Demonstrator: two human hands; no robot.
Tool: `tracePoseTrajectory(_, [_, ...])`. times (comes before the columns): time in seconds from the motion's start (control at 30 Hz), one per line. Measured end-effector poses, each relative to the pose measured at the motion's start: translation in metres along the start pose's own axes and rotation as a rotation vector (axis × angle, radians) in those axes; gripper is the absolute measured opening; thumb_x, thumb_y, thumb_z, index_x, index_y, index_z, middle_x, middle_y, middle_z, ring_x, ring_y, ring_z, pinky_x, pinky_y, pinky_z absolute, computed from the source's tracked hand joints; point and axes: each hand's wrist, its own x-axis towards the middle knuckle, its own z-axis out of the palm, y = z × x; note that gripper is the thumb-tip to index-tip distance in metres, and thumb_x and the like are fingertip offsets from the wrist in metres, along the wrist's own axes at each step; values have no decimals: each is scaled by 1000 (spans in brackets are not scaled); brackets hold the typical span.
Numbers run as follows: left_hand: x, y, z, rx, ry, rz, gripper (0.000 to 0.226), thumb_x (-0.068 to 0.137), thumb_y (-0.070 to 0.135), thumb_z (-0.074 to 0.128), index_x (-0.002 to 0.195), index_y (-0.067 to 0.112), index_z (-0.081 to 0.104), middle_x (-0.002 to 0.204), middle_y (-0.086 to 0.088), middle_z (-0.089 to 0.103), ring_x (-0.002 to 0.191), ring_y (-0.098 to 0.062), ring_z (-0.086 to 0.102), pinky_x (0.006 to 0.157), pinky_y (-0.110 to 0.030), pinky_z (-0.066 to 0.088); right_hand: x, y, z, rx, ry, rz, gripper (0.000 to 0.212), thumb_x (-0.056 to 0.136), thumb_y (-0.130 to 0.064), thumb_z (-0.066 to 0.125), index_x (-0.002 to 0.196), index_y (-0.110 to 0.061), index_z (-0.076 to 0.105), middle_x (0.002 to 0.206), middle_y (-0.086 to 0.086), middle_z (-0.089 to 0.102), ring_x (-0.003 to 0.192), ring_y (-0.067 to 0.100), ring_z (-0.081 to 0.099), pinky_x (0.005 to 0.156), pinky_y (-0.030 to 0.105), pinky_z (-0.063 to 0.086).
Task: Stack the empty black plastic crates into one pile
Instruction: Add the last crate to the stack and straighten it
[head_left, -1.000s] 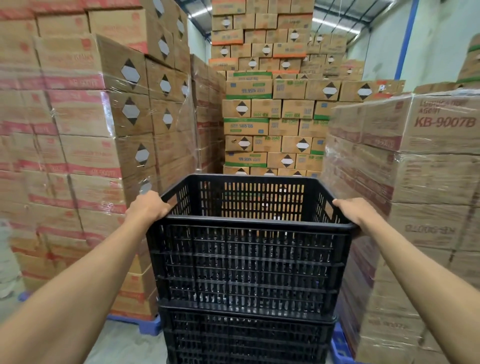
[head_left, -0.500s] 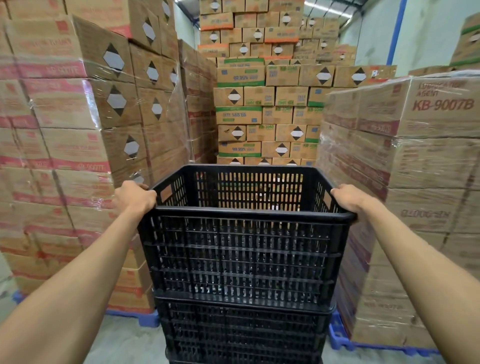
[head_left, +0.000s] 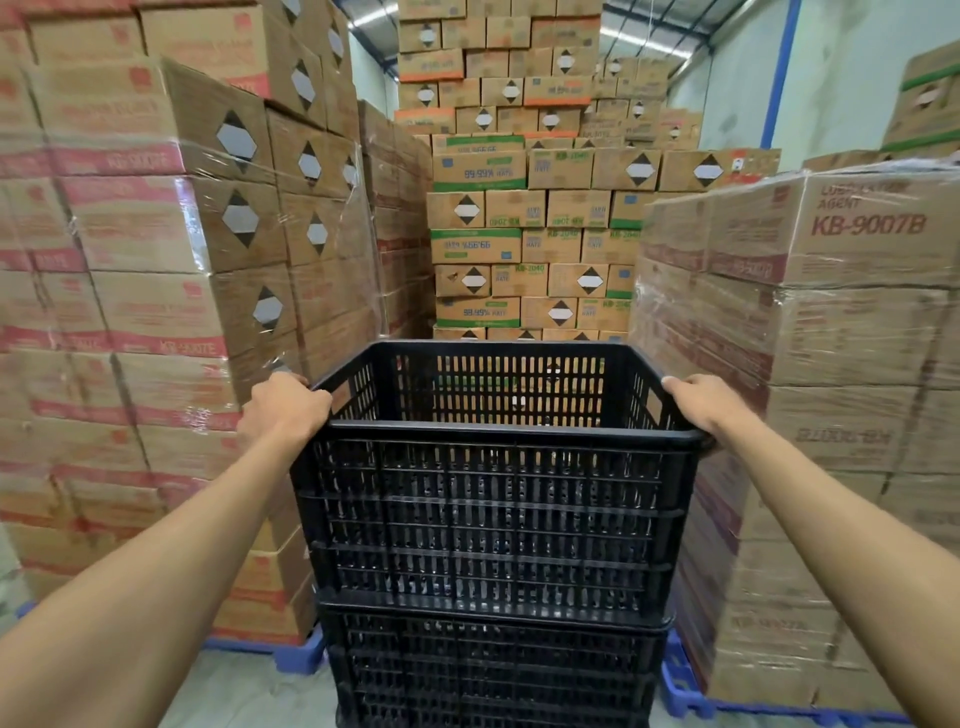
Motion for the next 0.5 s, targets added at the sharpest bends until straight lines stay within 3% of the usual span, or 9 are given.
tracePoseTrajectory(0.07, [-10,1,-5,-11,42,94,44,71,34,53,109,23,72,108,-13,72,99,-37,66,88,-45,56,-11,-4,-6,-54,92,-61,49,96,-48,39,121,-10,58,119,16,63,89,28,52,82,37,42])
tracePoseTrajectory(0.2, [-33,9,-9,-60,108,268,34,75,36,54,101,30,75,111,-2,73,110,-31,62,96,-48,50,-34,-11,-11,169,174,-237,42,101,-36,39,126,-7,57,124,15,63,110,28,57,83,30,36])
tracePoseTrajectory(0.37, [-70,3,-1,-187,94,529,22,85,29,61,102,28,76,120,-3,66,119,-22,57,105,-45,42,-55,18,-8,390,125,-337,38,101,-32,40,128,-11,56,128,8,60,109,14,52,86,29,35])
tracePoseTrajectory(0.5, [-94,5,-1,-125,57,524,27,92,31,57,115,27,70,130,-1,62,129,-21,50,114,-58,25,-67,27,-13,469,-29,-355,43,101,-39,35,139,-21,45,134,-7,49,122,10,45,96,31,34])
